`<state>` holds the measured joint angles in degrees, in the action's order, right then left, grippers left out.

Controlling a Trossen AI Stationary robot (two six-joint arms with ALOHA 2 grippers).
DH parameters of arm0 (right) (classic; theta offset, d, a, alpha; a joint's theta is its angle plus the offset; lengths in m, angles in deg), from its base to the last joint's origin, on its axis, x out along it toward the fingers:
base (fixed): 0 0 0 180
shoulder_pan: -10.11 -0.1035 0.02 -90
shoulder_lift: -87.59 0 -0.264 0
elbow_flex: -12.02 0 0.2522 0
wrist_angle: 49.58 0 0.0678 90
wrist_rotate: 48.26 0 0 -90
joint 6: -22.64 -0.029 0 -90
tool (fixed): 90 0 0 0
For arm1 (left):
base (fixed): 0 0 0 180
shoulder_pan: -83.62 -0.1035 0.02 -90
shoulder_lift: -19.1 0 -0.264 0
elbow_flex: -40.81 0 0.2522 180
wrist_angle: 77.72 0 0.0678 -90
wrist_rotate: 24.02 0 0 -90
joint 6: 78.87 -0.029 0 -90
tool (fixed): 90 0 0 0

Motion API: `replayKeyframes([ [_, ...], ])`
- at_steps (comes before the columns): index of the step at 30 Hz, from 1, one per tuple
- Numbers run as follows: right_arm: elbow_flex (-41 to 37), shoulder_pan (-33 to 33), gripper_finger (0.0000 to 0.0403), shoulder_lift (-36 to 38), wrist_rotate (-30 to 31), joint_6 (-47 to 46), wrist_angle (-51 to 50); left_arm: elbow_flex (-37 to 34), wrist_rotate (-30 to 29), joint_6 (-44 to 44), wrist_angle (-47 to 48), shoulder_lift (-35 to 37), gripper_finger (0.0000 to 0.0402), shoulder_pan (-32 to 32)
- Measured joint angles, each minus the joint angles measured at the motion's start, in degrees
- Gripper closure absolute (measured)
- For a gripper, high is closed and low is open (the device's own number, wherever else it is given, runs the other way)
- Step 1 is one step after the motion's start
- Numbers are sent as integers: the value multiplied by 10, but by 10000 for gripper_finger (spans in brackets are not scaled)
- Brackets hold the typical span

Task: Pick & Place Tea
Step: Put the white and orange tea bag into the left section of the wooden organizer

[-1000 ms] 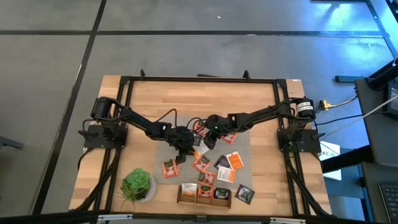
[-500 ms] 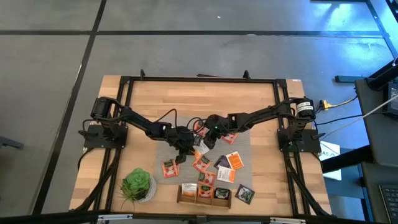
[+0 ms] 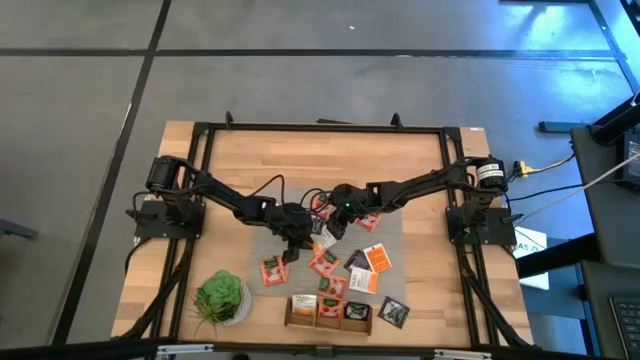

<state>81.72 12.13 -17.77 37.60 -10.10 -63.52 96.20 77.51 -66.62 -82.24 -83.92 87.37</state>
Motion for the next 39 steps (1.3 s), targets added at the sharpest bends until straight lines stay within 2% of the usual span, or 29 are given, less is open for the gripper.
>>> replayKeyframes([
  [4, 0, 0, 257, 0, 0, -3, 0, 0, 0, 0, 0, 0, 306, 0],
  [8, 0, 0, 257, 0, -17, -100, 3, 0, 0, 0, 3, 0, 309, 0],
  [12, 0, -3, 257, 0, -37, -120, 4, 1, -1, -15, 11, 1, 313, 0],
  [22, 0, -30, 257, 0, -50, -138, -21, 1, -75, -35, 16, 2, 334, 0],
  [27, 0, -40, 257, 0, 2, -152, -60, 1, -78, -35, 17, 2, 344, 4],
  [39, 1, -41, 257, -27, 15, -165, -25, 1, -121, -24, 17, 1, 364, 19],
])
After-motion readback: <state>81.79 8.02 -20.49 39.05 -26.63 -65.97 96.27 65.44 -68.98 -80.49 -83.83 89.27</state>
